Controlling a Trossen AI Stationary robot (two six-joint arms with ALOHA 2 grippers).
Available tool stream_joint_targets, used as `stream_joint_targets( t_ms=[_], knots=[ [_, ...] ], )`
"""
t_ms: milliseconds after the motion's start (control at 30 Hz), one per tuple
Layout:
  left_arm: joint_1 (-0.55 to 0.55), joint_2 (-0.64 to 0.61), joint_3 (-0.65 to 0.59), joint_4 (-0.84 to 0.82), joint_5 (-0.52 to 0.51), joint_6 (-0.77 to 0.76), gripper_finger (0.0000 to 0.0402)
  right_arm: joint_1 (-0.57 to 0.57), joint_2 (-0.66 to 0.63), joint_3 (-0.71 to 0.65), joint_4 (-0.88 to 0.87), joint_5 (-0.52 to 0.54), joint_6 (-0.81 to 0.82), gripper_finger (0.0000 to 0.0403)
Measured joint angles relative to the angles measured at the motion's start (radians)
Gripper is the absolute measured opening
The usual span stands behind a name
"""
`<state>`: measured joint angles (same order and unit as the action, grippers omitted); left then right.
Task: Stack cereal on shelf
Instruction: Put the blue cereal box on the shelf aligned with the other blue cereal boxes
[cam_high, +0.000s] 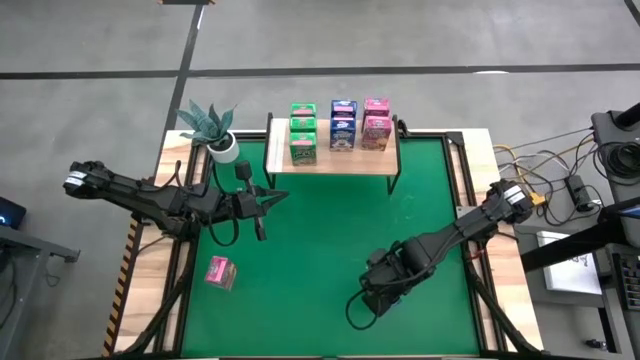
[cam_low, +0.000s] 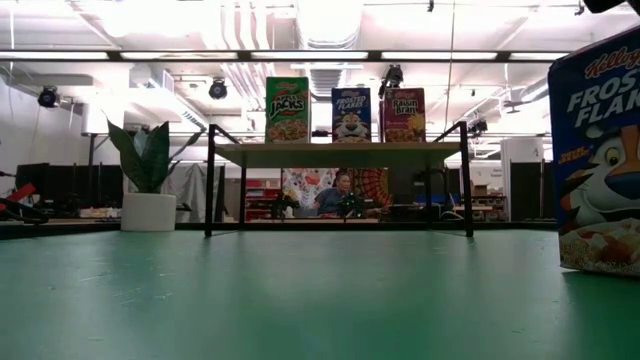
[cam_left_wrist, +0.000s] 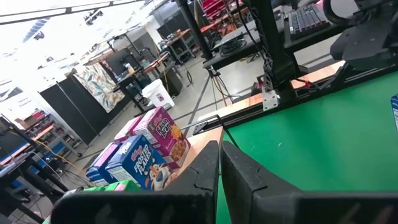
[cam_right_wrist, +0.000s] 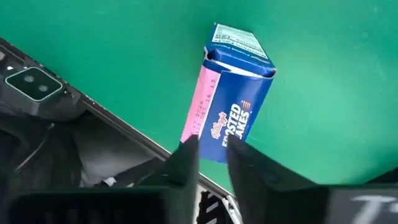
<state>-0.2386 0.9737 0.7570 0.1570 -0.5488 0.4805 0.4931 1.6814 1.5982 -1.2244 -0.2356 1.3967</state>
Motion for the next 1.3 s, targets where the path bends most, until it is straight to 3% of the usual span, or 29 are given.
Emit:
stream_joint_targets(
  t_ms=[333, 500, 633, 1067, 1300],
  knots=[
    [0.0, 0.0, 0.0, 0.001, 0.0, 0.013, 0.0, 0.0, 0.043, 0.0, -0.005, 0.027, 0.014, 0.0253],
    [0.0, 0.0, 0.0, 0.007, 0.0, 0.013, 0.0, 0.0, 0.076, 0.0, -0.009, 0.027, 0.01, 0.0292],
    [0.0, 0.0, 0.0, 0.008, 0.0, 0.013, 0.0, 0.0, 0.087, 0.0, -0.009, 0.027, 0.017, 0.0282],
    [0.0, 0.001, 0.0, 0.008, 0.0, 0.013, 0.0, 0.0, 0.087, 0.0, -0.007, 0.082, 0.003, 0.0179],
    [0.0, 0.001, 0.0, 0.008, 0.0, 0.013, 0.0, -0.001, 0.079, 0.0, -0.005, 0.082, -0.027, 0.0167]
  ],
)
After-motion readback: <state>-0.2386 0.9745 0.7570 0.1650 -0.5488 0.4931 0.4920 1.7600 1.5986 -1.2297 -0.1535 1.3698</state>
